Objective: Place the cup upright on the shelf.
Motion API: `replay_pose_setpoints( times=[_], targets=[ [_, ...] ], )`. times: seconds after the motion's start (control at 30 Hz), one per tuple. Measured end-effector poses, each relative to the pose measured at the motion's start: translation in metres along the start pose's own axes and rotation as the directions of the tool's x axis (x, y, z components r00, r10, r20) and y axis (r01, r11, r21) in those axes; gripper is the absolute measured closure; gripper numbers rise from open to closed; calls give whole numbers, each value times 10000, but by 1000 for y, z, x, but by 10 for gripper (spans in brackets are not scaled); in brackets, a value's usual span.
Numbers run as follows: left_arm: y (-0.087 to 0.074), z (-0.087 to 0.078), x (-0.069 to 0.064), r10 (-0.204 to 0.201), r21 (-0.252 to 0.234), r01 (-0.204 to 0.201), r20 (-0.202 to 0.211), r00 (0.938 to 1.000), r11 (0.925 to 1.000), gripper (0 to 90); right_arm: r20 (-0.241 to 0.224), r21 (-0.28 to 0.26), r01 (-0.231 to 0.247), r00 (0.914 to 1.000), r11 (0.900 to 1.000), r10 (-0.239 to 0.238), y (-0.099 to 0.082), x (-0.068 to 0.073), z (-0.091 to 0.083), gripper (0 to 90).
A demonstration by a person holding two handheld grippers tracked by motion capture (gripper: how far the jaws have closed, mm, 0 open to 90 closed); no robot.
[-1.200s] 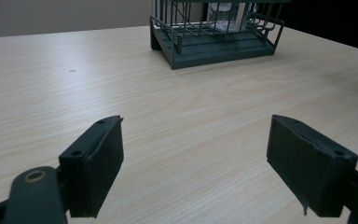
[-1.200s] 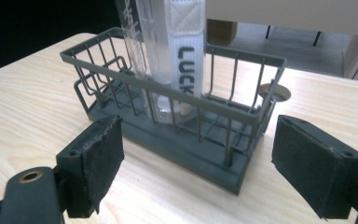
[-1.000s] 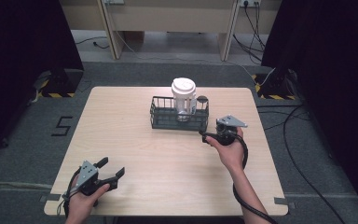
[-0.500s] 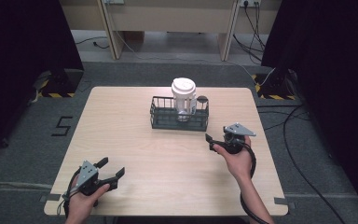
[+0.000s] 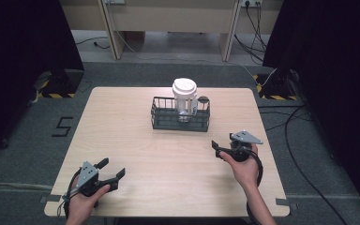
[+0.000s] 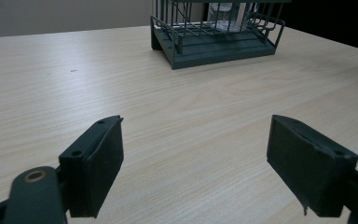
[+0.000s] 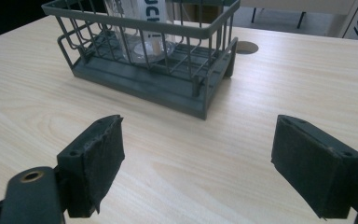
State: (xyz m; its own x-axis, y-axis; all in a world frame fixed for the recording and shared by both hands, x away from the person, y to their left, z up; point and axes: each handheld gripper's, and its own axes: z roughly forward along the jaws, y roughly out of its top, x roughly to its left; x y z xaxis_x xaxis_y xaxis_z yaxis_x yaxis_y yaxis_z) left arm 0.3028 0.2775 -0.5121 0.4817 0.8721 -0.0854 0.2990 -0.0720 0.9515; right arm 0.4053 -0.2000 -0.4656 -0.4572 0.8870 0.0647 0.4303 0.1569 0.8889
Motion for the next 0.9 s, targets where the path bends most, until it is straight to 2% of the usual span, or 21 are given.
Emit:
replay_pose_setpoints(
  times=[0.43,0.9],
  targets=[
    [0,0,0,27,15,-27,-17,10000,10000,180,196,-106,-26,9998,9999,28,-21,-10,-19,182],
    [0,0,0,42,7,-42,-59,10000,10000,181,404,-159,-306,9987,9994,312,-42,-18,-38,184]
  ],
)
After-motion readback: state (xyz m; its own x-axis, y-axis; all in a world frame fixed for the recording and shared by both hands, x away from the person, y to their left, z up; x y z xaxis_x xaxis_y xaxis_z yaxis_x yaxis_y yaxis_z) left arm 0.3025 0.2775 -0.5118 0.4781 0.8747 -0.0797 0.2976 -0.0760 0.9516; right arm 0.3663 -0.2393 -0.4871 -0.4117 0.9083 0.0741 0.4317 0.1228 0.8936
